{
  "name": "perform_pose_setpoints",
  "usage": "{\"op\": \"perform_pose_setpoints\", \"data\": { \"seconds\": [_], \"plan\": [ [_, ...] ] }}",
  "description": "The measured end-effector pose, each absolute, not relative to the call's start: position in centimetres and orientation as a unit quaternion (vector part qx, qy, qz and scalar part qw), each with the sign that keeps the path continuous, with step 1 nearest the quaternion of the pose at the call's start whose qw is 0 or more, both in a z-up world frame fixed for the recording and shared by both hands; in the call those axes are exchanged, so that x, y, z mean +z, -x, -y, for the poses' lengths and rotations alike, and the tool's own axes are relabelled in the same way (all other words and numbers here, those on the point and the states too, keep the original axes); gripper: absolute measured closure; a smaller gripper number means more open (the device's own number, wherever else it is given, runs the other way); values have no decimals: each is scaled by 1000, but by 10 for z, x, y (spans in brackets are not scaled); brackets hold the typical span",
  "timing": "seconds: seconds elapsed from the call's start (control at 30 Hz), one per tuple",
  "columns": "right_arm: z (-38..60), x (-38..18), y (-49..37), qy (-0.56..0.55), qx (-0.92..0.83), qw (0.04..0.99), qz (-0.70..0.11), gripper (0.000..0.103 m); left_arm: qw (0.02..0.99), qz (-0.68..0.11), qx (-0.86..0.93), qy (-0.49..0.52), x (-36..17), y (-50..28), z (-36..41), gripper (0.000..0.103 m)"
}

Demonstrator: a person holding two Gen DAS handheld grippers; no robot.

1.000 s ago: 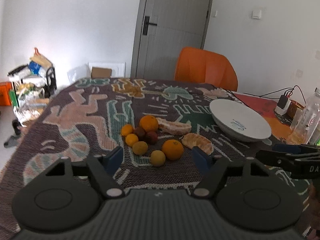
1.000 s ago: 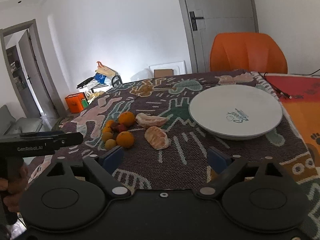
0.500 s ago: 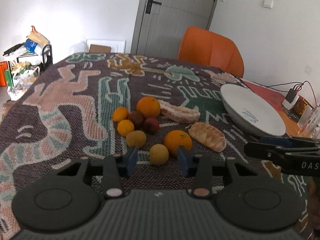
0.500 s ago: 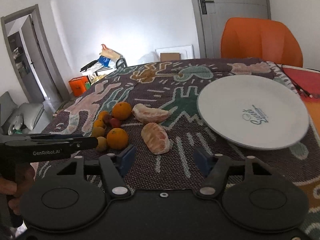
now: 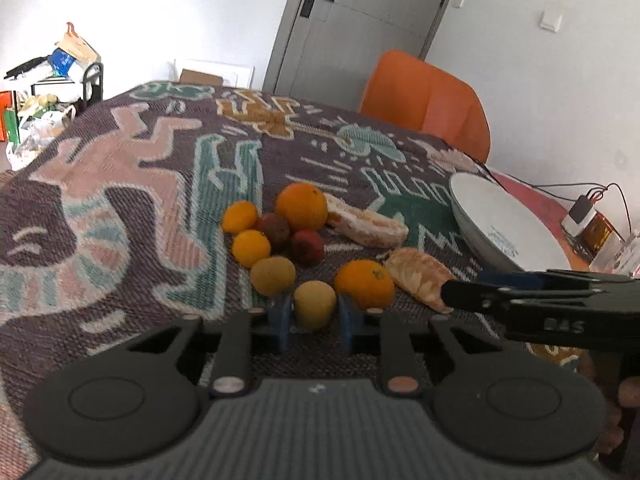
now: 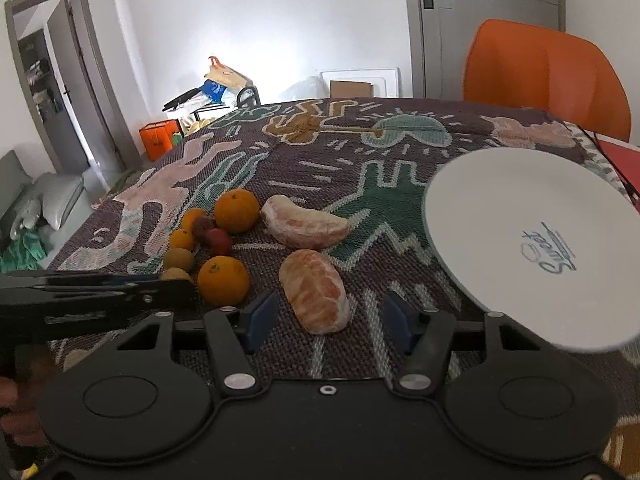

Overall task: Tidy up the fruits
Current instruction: 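Grasp a peeled pomelo segment with the right tool while the left tool grasps a small yellow fruit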

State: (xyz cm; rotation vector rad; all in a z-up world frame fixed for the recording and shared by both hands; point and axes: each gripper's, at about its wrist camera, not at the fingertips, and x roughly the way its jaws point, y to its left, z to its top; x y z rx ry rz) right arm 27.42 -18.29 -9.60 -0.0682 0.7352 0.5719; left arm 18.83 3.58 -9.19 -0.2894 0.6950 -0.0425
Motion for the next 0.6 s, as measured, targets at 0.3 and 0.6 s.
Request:
{"op": "perform_pose_setpoints", "data": {
  "seconds": [0.3,0.6],
  "plan": [
    [160,-104,-290,72,284,886,-359,47,934,-320,-14,160,-83,-178,-56,80],
    [151,-103,-300,86,292,886,-351,52,934,-313,-5,171,-83,-170,-68,80]
  ]
}}
